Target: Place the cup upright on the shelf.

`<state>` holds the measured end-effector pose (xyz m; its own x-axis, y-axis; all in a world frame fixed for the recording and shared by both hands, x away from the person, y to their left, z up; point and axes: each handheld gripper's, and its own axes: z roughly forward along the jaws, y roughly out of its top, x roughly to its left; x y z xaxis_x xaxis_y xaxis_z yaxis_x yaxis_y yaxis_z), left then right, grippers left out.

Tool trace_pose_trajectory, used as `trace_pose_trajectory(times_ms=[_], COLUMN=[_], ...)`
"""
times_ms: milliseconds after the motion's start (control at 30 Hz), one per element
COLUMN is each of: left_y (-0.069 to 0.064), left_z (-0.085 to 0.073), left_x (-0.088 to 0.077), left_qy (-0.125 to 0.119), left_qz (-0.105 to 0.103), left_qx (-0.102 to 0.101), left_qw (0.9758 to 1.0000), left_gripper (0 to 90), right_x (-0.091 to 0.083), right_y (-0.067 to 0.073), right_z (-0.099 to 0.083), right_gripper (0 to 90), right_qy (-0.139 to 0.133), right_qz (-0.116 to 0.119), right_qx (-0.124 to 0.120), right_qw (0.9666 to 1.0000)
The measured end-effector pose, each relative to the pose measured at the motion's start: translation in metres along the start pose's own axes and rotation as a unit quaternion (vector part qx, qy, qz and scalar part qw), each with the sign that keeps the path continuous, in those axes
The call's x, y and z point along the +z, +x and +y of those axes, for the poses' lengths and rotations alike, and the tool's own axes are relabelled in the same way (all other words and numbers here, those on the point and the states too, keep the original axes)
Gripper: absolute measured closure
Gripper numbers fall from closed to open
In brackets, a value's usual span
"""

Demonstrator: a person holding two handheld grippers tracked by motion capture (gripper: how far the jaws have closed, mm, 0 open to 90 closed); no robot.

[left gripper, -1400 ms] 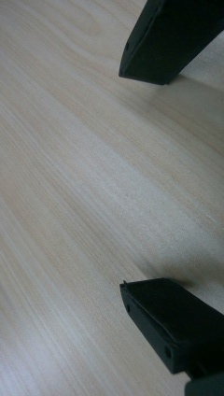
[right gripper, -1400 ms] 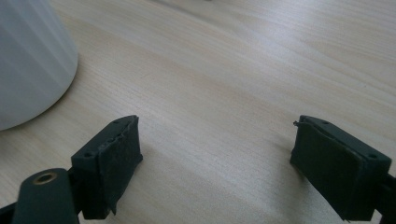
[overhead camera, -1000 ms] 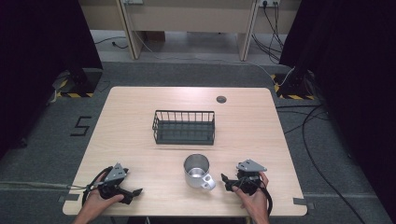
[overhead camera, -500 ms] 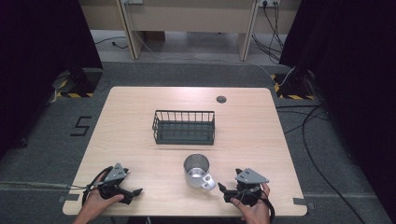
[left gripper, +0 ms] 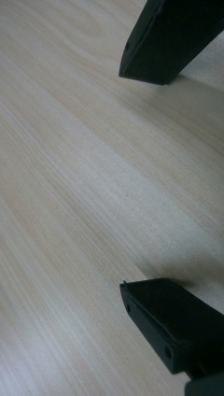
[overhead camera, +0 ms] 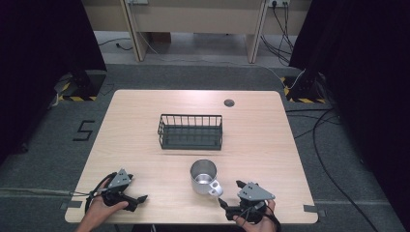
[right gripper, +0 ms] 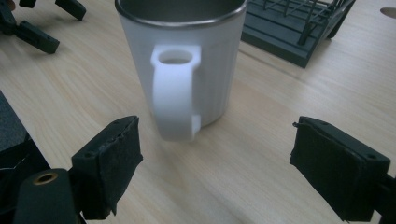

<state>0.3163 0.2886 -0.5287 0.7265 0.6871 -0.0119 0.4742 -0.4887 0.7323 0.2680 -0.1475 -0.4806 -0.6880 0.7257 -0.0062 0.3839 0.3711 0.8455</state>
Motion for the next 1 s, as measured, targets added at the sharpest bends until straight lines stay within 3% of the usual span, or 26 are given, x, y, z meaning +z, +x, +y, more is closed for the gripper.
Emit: trace_pose_trajectory(times_ms=[433, 600, 1000], left_y=[0.0, 0.0, 0.0], left_z=[0.0, 0.0, 0.0], left_x=[0.0, 0.0, 0.0], left_qy=[0.0, 0.0, 0.0], left_qz=[0.0, 0.0, 0.0], left_qx=[0.0, 0.0, 0.0], left_qw=[1.0, 1.0, 1.0], left_gripper=[0.0, 0.0, 0.0], right_x=[0.009, 0.011, 0.019], right_y=[-0.006, -0.019, -0.042], right_z=[0.003, 0.005, 0.008], right_gripper=[16.9, 17.7, 19.1], right_qy=[-0.004, -0.007, -0.013], right_qz=[-0.02, -0.037, -0.049], right_qx=[0.0, 0.003, 0.008], right_qw=[0.9998, 0.9993, 0.9987])
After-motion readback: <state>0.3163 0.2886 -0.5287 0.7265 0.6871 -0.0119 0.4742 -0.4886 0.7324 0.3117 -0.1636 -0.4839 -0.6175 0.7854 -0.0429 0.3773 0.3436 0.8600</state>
